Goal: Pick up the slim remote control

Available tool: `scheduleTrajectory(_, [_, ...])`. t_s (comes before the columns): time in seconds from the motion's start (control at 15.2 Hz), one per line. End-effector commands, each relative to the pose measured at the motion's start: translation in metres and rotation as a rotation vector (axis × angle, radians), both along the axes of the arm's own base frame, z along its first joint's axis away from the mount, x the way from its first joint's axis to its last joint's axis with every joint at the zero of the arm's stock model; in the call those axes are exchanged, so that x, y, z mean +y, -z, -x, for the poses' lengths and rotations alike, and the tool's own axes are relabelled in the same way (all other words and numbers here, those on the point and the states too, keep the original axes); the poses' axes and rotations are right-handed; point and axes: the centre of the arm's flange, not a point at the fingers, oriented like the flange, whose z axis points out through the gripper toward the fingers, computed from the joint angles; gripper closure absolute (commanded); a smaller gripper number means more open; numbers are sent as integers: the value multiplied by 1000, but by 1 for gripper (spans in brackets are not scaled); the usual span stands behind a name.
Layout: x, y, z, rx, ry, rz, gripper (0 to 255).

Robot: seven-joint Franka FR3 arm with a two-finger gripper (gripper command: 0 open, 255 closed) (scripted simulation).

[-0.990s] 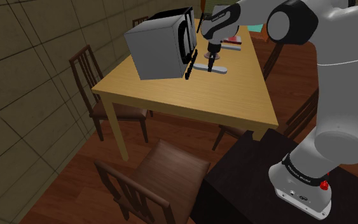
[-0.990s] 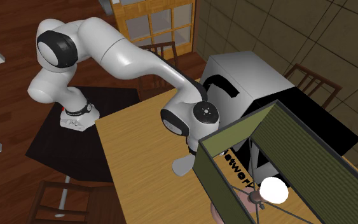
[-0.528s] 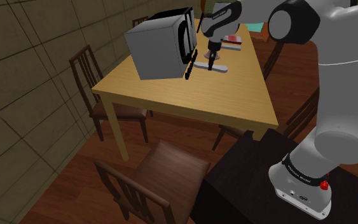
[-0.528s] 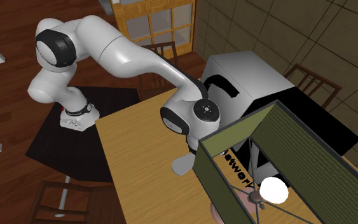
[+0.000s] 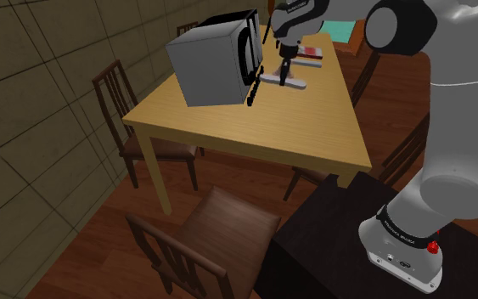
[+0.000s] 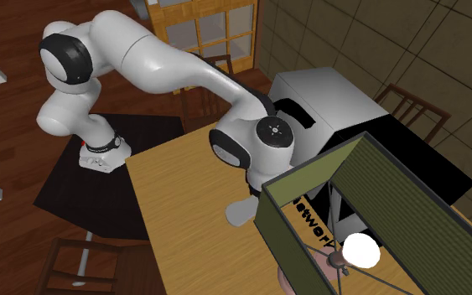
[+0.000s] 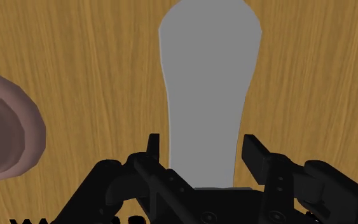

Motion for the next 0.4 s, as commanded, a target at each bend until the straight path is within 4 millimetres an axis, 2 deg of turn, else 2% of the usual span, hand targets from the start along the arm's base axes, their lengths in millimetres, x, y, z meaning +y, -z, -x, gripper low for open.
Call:
scheduleTrajectory(0.0, [0,-10,-1,0,0,0,255])
scheduleTrajectory(0.2, [0,-26,-1,0,0,0,255])
scheduleTrajectory(0.33, [0,-27,-1,0,0,0,255])
